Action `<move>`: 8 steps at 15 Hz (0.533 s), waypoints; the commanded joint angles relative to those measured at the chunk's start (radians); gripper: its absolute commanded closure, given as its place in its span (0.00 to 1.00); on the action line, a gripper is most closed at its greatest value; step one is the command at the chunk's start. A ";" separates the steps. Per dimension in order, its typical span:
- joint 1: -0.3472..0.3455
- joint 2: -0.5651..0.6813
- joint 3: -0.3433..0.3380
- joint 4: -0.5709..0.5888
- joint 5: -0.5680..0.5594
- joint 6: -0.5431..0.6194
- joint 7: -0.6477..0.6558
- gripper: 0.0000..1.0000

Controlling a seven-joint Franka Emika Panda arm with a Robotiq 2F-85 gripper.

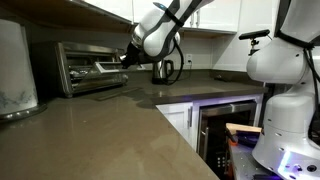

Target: Open the door of the oven

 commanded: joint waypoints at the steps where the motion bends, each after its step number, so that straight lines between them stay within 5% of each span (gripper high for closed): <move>1: 0.029 0.043 -0.021 -0.007 -0.009 -0.024 -0.020 0.95; 8: 0.031 0.057 -0.019 -0.008 -0.011 -0.047 -0.025 0.95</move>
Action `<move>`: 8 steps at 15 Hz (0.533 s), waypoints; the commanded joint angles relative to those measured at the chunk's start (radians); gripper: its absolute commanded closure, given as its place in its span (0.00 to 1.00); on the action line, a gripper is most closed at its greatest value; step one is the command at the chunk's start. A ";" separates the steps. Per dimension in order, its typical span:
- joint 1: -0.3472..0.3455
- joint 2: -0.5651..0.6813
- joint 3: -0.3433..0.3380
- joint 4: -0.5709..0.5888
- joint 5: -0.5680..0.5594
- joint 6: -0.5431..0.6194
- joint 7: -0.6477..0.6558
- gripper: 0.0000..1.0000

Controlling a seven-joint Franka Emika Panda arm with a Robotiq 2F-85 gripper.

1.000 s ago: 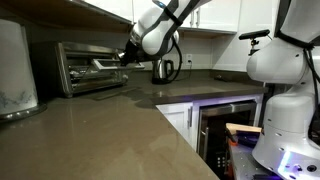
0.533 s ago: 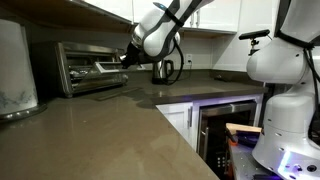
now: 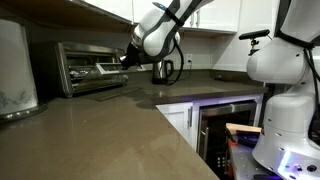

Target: Open the door of the oven

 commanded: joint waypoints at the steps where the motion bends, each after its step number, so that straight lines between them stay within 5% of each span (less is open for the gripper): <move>1: 0.024 0.053 -0.017 -0.008 -0.012 -0.033 -0.026 0.95; 8: 0.028 0.058 -0.024 -0.006 -0.013 -0.055 -0.029 0.95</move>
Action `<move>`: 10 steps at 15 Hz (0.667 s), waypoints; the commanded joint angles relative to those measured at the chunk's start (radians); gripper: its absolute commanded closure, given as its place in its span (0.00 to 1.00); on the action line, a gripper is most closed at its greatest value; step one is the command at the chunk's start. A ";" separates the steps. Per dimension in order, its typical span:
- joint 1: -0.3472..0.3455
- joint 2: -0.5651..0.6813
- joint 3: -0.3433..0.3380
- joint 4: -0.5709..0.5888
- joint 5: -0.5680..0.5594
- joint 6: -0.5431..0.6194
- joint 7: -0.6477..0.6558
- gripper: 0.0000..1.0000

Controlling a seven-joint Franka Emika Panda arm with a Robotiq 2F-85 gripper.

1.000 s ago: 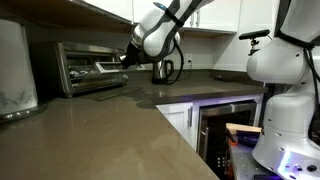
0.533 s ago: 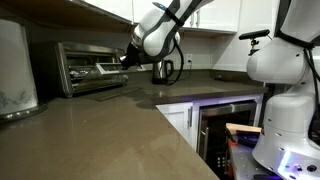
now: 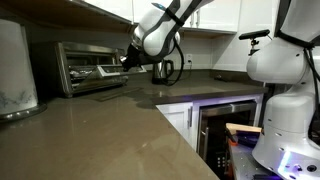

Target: Open the door of the oven

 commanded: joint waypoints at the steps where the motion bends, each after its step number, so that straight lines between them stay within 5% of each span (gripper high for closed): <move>1: 0.025 0.054 -0.022 -0.007 -0.013 -0.028 -0.030 0.95; 10: 0.013 0.080 -0.008 -0.009 -0.014 -0.060 -0.031 0.95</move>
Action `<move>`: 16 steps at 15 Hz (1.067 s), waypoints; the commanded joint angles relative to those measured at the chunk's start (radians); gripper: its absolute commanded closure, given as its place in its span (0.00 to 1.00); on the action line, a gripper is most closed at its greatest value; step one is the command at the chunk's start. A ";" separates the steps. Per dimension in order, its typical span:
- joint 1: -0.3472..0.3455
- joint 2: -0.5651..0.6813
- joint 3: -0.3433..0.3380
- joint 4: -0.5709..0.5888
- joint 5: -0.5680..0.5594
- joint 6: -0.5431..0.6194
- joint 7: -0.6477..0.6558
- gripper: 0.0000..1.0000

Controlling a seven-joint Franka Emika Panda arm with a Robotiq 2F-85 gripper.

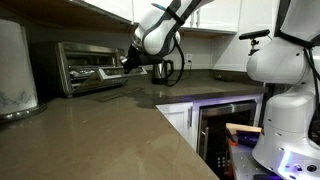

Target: Open the door of the oven

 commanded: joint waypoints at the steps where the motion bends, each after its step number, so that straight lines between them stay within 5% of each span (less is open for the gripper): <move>1: 0.010 0.056 -0.005 -0.010 -0.013 -0.024 -0.030 0.95; 16: 0.030 0.052 -0.026 -0.013 -0.013 -0.045 -0.028 0.95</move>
